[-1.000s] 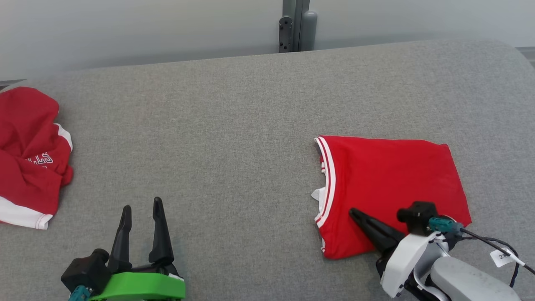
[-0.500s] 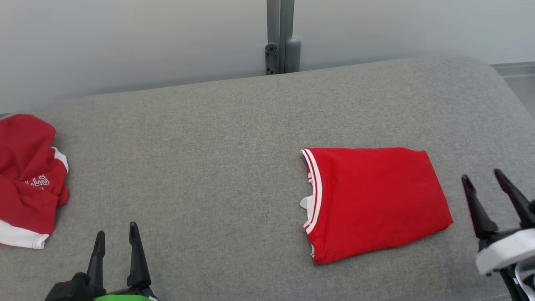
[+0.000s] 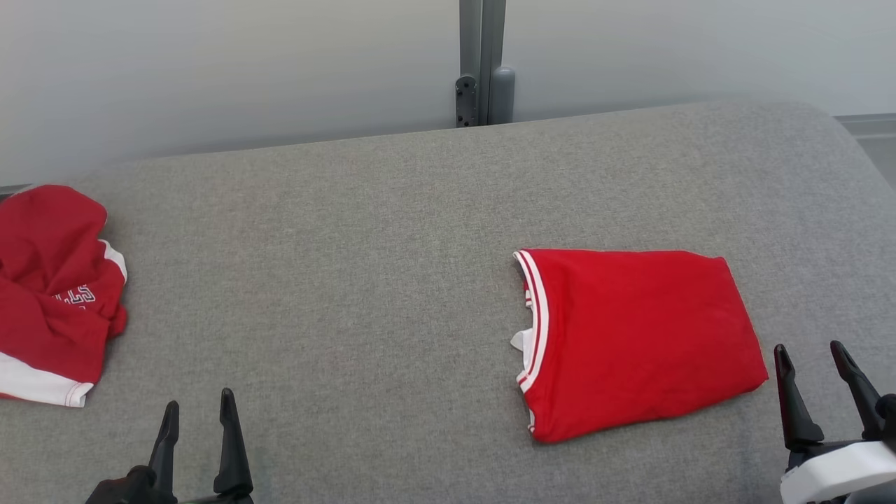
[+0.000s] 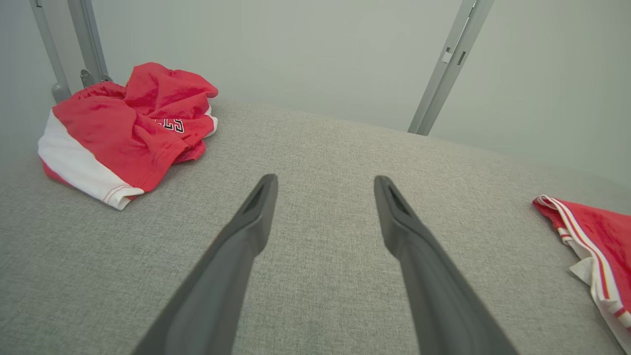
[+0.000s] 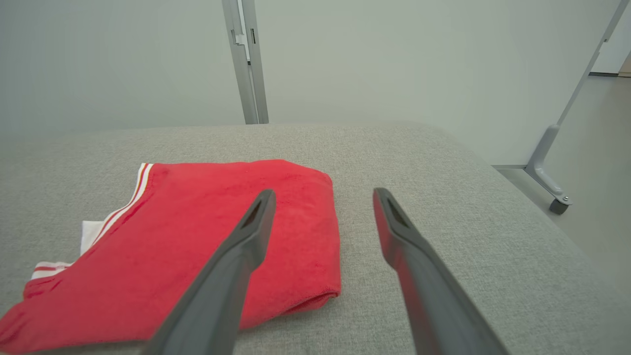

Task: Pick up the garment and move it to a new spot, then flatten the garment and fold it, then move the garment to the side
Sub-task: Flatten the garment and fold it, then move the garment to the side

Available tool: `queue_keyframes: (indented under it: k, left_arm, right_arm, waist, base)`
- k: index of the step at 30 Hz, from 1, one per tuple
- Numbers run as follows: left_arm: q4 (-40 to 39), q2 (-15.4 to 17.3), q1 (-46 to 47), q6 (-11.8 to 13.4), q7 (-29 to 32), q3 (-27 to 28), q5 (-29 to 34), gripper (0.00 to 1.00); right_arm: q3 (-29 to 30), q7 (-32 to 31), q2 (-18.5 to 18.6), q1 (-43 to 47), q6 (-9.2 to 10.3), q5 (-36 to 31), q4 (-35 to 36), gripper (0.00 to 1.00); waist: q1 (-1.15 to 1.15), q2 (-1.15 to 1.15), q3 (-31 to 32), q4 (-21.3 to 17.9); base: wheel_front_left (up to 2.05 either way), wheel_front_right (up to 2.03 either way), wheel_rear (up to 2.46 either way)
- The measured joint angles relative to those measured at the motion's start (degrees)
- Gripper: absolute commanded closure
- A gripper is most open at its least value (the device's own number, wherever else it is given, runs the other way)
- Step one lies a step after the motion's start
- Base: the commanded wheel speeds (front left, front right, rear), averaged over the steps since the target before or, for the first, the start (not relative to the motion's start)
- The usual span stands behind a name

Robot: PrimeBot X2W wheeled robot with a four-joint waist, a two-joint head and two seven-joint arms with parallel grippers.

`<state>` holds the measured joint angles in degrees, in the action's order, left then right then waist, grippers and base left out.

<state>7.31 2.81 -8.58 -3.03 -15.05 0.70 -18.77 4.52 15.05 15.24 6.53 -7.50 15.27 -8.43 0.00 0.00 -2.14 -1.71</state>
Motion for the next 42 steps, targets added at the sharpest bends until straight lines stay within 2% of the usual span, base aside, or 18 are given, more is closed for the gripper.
queue_keyframes:
  k: [5, 9, 11, 14, 18, 20, 25, 32, 33, 34, 39, 42]
  left_arm:
    - [0.15, 0.0, 0.46, -0.09, 0.0, 0.15, 0.13, 0.0]
    - [-0.46, 0.0, 1.81, -0.09, 0.0, -0.25, -0.09, 0.0]
    - [-0.73, 0.0, 2.6, -0.09, 0.0, -0.67, -0.09, 0.0]
    - [-1.13, 0.0, 3.68, -0.33, 0.0, -1.1, -0.09, 0.0]
    - [-1.24, 0.0, 4.67, -0.58, 0.0, -1.66, -0.1, 0.0]
    - [-1.15, -0.01, 5.15, -0.59, 0.0, -2.0, -0.09, 0.0]
    - [-1.32, 0.0, 6.22, -0.67, 0.0, -2.52, -0.29, 0.0]
    - [-2.05, 0.0, 6.5, -0.41, 0.0, -2.6, -0.79, 0.0]
    - [-2.3, 0.0, 6.58, -0.23, 0.0, -2.55, -0.85, 0.0]
    - [-2.45, 0.0, 6.64, -0.23, 0.0, -2.52, -0.86, 0.0]
    - [-3.24, 0.0, 7.36, -0.08, 0.0, -2.35, -0.87, 0.0]
    - [-3.9, 0.0, 8.39, -0.16, -0.01, -2.03, -0.77, 0.0]
  right_arm:
    - [-0.51, 0.0, -0.11, -1.81, 0.0, -0.09, 0.46, 0.0]
    - [-1.79, -0.79, 3.48, -5.24, 0.0, 3.09, -1.13, 0.0]
    - [-2.64, -5.54, 5.84, -7.67, 0.0, 6.11, -2.91, 0.0]
    - [-4.08, -16.3, 8.95, -11.85, 0.0, 10.62, -5.75, 0.0]
    - [-4.36, -25.55, 10.74, -15.83, 0.0, 13.28, -10.26, 0.0]
    - [-4.0, -27.72, 10.24, -17.31, 0.02, 13.61, -12.94, 0.0]
    - [-4.56, -28.32, 6.73, -19.8, 0.01, 16.13, -18.5, 0.0]
    - [-5.43, -27.21, 6.44, -22.61, 0.01, 16.31, -23.28, 0.0]
    - [-5.7, -27.17, 6.45, -23.08, 0.02, 16.6, -23.41, 0.55]
    - [-5.77, -26.76, 6.46, -23.53, 0.02, 17.01, -23.43, 1.0]
    - [-7.05, -25.88, 6.87, -25.63, 0.0, 18.94, -22.82, 1.0]
    - [-6.91, -24.12, 8.36, -27.99, -0.04, 18.74, -22.45, 1.0]
  waist:
    - [0.0, 0.0, -0.67, 0.54]
    - [0.0, 0.0, -1.82, 0.74]
    - [0.0, 0.0, -2.57, 0.9]
    - [0.0, 0.0, -3.8, 1.34]
    - [0.0, 0.0, -5.47, 2.32]
    - [0.0, 0.0, -6.21, 3.09]
    - [0.0, 0.0, -7.58, 5.27]
    - [0.0, 0.0, -9.63, 6.68]
    - [0.0, 0.0, -9.99, 6.65]
    - [0.0, 0.0, -10.28, 6.54]
    - [0.0, 0.0, -11.61, 4.94]
    - [0.0, 0.0, -12.73, 3.54]
  base:
    - [0.0, 0.0, 0.0]
    - [0.0, 0.0, 0.0]
    - [0.0, 0.0, 0.0]
    - [0.0, 0.0, 0.0]
    - [0.0, 0.0, 0.0]
    - [0.0, 0.0, 0.0]
    - [0.0, 0.0, 0.0]
    - [0.0, 0.0, 0.0]
    - [0.0, 0.0, 0.0]
    - [0.0, 0.0, 0.0]
    - [0.0, 0.0, 0.0]
    - [0.0, 0.0, 0.0]
